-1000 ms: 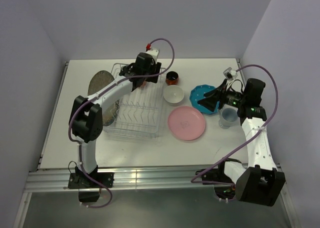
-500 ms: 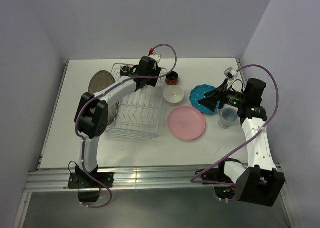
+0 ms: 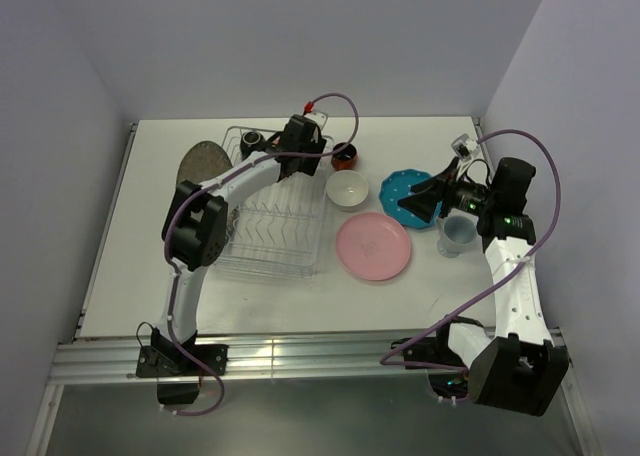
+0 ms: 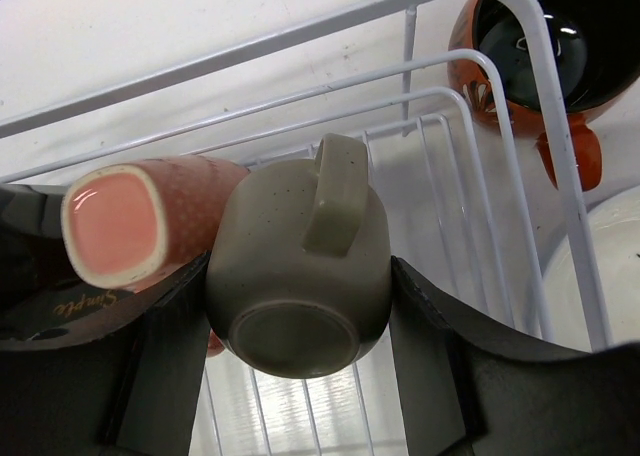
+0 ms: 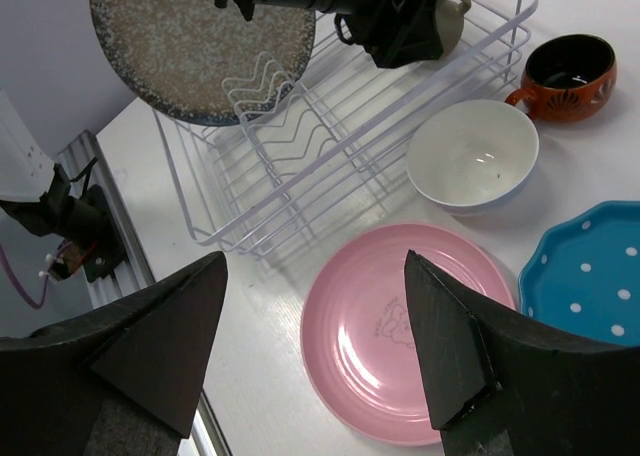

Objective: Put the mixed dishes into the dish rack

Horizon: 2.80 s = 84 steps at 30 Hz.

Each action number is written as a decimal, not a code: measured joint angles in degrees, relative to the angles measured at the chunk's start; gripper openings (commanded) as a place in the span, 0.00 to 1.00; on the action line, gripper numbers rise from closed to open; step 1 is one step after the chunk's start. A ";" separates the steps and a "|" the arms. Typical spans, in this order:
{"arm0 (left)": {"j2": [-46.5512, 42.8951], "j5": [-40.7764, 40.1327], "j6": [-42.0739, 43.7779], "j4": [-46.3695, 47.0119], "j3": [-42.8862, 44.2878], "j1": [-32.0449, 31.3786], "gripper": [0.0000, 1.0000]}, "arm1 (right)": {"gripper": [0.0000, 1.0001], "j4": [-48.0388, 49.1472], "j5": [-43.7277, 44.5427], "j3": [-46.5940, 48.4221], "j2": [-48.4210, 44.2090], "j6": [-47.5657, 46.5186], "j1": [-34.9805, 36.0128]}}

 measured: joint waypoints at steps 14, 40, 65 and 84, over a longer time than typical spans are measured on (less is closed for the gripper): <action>5.42 0.02 2.14 -1.49 3.45 -0.15 0.00 | 0.80 1.70 -0.26 -0.33 -0.46 1.42 -0.70; 10.32 -0.02 4.50 -3.15 10.56 -0.17 0.49 | 0.81 2.23 -0.42 -0.63 -0.70 1.92 -1.42; 10.32 -0.55 5.11 -3.50 10.56 -0.44 0.90 | 0.82 3.87 -0.72 -0.72 -1.75 4.26 -2.03; 9.60 -2.01 5.64 -5.11 13.51 -1.88 0.96 | 0.82 3.91 -0.83 -0.74 -1.81 4.26 -2.56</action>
